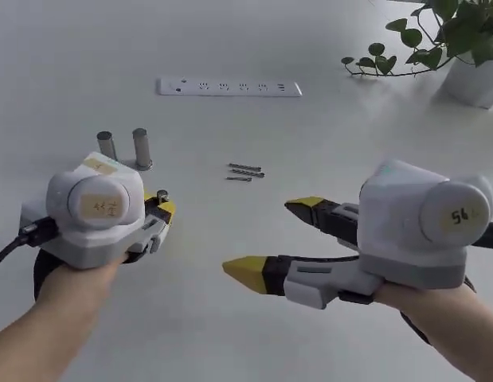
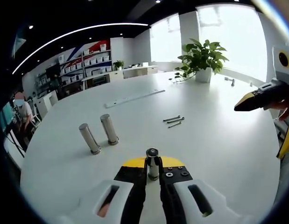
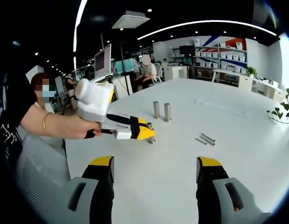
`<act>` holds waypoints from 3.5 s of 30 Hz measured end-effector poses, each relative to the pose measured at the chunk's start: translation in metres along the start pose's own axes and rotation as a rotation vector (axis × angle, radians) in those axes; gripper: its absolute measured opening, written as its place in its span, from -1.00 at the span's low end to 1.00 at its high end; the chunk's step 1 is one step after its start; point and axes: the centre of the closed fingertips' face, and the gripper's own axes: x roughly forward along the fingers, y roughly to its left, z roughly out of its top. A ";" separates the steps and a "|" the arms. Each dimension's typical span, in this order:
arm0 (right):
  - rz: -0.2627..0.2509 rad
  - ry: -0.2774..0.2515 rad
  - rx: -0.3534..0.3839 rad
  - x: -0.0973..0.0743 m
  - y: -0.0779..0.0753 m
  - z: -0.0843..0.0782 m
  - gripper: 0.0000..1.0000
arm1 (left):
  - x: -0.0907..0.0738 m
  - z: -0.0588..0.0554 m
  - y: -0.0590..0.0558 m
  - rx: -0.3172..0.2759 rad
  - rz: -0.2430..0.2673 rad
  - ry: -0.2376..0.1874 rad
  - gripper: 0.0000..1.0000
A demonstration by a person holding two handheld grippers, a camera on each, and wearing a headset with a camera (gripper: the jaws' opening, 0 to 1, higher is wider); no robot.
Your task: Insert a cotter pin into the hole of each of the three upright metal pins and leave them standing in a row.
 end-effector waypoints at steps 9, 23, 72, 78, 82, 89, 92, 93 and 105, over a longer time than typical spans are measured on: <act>-0.012 0.010 0.000 -0.001 -0.003 -0.003 0.37 | 0.001 -0.001 0.001 0.007 0.019 0.001 -0.83; -0.029 0.022 -0.022 0.003 -0.015 0.004 0.34 | -0.004 0.001 0.001 0.014 0.005 -0.002 -0.59; 0.051 0.314 -0.237 0.117 -0.120 -0.008 -0.77 | -0.054 0.000 0.016 0.004 0.007 0.006 0.08; 0.029 0.341 -0.250 0.115 -0.125 -0.011 -0.81 | -0.056 0.001 0.016 0.011 -0.001 0.003 0.04; 0.031 0.362 -0.252 0.116 -0.129 -0.015 -0.83 | -0.056 -0.001 0.016 0.022 -0.005 0.008 0.00; 0.060 0.374 -0.281 0.121 -0.127 -0.015 -0.85 | -0.058 -0.002 0.018 0.027 -0.002 0.012 -0.03; 0.081 0.404 -0.265 0.118 -0.122 -0.017 -0.95 | -0.059 -0.002 0.014 0.038 -0.012 0.010 -0.03; 0.081 0.408 -0.260 0.118 -0.122 -0.016 -0.97 | -0.059 -0.002 0.013 0.043 -0.014 0.011 -0.03; 0.074 0.449 -0.224 0.113 -0.122 -0.018 -1.00 | -0.061 -0.003 0.008 0.057 -0.026 0.013 -0.03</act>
